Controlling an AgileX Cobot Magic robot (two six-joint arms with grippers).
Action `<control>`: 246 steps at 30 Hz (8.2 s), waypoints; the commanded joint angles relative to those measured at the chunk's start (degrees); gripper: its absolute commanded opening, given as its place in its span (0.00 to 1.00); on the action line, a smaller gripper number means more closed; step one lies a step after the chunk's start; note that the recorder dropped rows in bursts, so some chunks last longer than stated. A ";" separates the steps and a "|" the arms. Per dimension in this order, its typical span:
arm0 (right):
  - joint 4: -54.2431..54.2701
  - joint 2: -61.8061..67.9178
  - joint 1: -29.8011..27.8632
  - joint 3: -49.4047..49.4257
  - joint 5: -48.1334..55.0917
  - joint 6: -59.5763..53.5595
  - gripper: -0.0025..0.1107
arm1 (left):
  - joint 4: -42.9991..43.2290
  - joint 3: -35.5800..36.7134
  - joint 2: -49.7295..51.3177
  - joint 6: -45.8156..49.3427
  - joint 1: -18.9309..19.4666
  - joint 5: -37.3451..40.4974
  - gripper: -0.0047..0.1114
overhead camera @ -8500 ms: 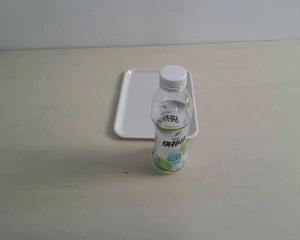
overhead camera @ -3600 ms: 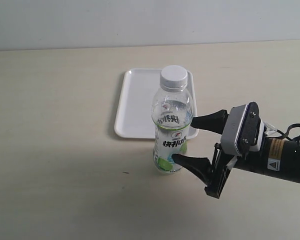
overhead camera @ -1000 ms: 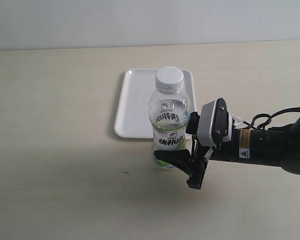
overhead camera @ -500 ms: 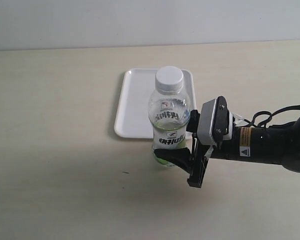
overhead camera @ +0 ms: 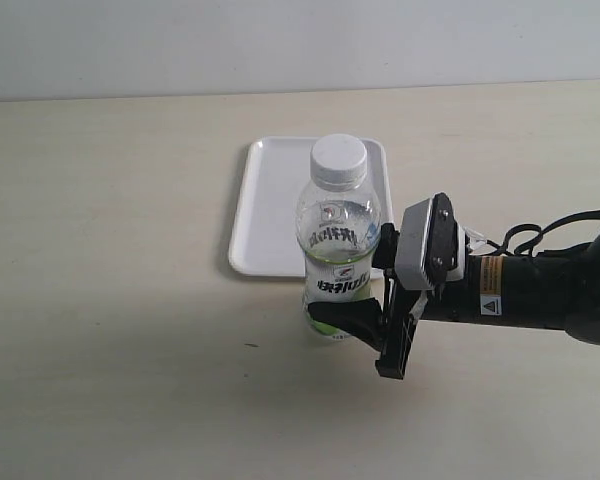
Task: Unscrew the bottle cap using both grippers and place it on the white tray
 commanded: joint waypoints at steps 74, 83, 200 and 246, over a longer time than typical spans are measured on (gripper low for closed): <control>-7.78 -7.94 0.09 -3.73 12.06 13.25 0.02 | -27.70 -78.67 84.96 75.08 -12.96 52.07 0.04; -8.15 -7.94 0.09 -3.73 12.06 12.11 0.02 | -32.51 -85.32 91.74 75.46 -25.45 60.74 0.06; -7.04 -7.94 0.09 -3.73 13.50 12.21 0.02 | -37.02 -86.79 100.40 52.47 -29.67 61.46 0.04; -7.76 -8.30 0.09 -3.73 18.25 13.61 0.02 | -29.29 -101.48 100.44 94.99 -29.66 70.92 0.55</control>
